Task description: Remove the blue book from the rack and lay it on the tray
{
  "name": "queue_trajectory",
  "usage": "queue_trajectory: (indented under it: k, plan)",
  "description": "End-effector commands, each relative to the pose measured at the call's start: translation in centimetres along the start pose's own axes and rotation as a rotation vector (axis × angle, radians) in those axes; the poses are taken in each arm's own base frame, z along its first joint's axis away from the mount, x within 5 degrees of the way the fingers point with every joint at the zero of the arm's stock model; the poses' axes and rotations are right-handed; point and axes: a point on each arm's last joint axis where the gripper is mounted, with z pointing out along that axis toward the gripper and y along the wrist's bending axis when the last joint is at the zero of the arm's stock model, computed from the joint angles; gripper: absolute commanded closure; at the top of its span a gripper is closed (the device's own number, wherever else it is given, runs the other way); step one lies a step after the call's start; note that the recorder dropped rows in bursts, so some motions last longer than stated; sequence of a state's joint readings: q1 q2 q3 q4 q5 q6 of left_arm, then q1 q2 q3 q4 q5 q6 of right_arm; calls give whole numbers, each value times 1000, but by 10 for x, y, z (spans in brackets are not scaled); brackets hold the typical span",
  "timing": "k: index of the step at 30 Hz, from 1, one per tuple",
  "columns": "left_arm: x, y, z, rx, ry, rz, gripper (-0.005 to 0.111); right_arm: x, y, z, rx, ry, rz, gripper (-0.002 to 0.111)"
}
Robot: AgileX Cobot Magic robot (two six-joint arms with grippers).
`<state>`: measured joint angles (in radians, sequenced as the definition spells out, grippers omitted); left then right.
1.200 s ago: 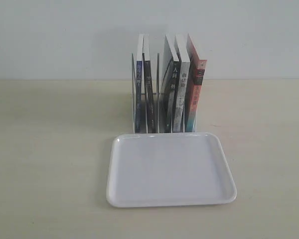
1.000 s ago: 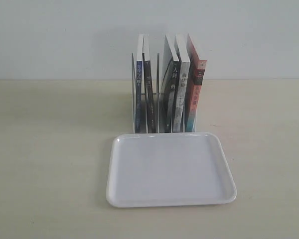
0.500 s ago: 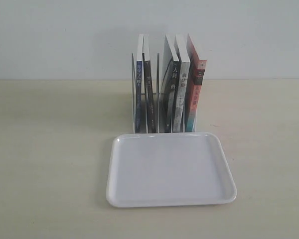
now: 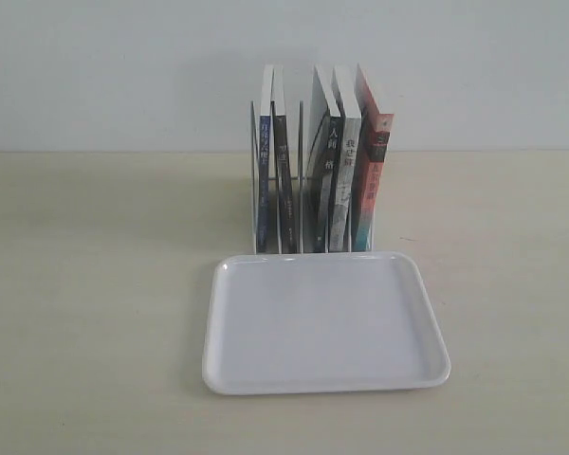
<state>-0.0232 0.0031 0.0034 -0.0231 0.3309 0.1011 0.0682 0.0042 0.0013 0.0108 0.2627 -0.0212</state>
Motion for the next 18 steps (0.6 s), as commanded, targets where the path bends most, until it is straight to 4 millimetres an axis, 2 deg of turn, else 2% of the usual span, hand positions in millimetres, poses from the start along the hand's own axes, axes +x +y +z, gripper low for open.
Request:
queue_trajectory:
  k: [1, 9, 15, 18]
  plan:
    - [-2, 0, -1, -3, -19, 1, 102, -9, 0, -1, 2, -101, -8, 103]
    - [-2, 0, -1, -3, -19, 1, 102, -30, -1, -5, 7, -332, -5, 103]
    - [-2, 0, -1, -3, -19, 1, 102, -55, -1, -19, 14, -648, 0, 103]
    - [-2, 0, -1, -3, -19, 1, 102, -59, -1, -20, 14, -634, 6, 103]
